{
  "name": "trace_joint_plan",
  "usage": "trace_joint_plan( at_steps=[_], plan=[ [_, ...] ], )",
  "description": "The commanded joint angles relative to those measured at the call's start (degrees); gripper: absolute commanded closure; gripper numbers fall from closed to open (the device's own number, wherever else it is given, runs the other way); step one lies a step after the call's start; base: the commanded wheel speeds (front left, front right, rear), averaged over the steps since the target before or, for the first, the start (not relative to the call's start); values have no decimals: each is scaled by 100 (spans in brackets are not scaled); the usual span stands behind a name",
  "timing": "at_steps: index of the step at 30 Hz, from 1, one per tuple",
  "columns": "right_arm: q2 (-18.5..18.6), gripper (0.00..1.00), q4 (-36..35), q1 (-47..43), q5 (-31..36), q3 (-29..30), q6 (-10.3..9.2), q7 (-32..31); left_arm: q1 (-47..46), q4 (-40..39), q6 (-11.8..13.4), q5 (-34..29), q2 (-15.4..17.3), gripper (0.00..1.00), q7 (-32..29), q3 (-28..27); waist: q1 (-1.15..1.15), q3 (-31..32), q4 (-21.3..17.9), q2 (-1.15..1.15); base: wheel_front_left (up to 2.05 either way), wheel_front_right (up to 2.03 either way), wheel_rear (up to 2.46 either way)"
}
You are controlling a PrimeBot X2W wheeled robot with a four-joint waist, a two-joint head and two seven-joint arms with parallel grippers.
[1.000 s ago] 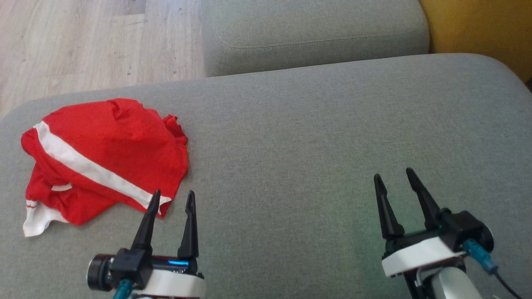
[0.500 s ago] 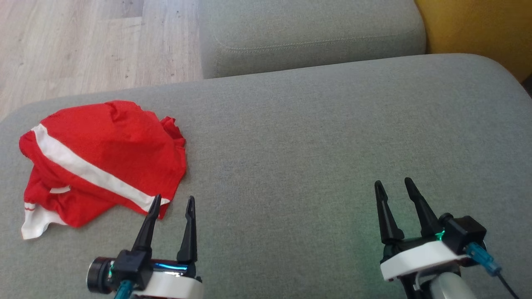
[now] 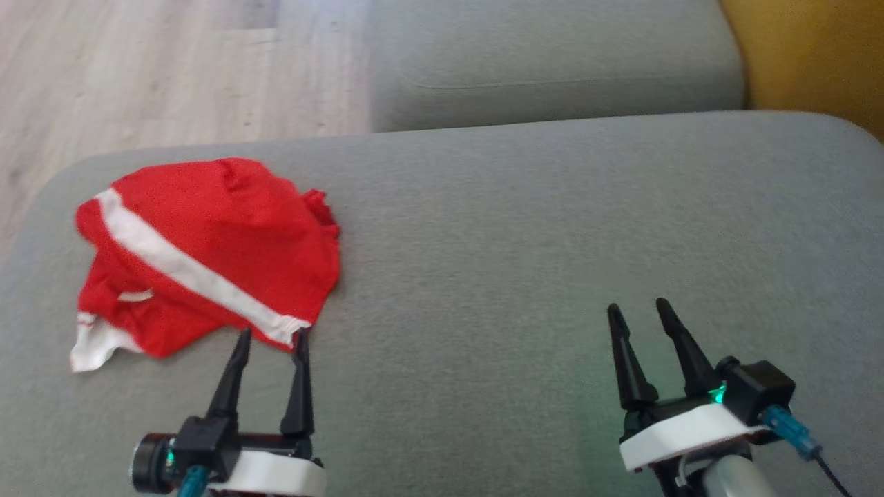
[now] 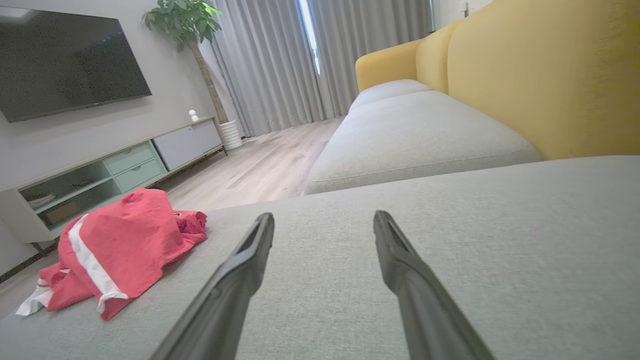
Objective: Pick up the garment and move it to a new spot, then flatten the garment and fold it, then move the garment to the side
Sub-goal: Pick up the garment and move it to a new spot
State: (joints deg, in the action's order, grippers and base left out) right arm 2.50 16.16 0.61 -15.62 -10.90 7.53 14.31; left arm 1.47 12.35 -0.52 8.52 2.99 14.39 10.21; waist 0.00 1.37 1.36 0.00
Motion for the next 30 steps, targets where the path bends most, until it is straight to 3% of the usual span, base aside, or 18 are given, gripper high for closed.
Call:
trace_joint_plan(
  at_steps=[1,18,30],
  plan=[
    [38,0,-209,148,-35,-192,-4,69,-139,-161,17,-61,-11,0,61,-276,0,42,195,0,0,0,0],
    [38,0,-170,29,-339,-1022,-4,69,149,-250,-90,-229,-11,0,61,-774,0,356,1468,0,0,0,0],
    [38,0,-146,-32,-487,-1200,-4,69,285,-272,-181,-282,-11,0,61,-876,0,456,1898,0,0,0,0]
  ],
)
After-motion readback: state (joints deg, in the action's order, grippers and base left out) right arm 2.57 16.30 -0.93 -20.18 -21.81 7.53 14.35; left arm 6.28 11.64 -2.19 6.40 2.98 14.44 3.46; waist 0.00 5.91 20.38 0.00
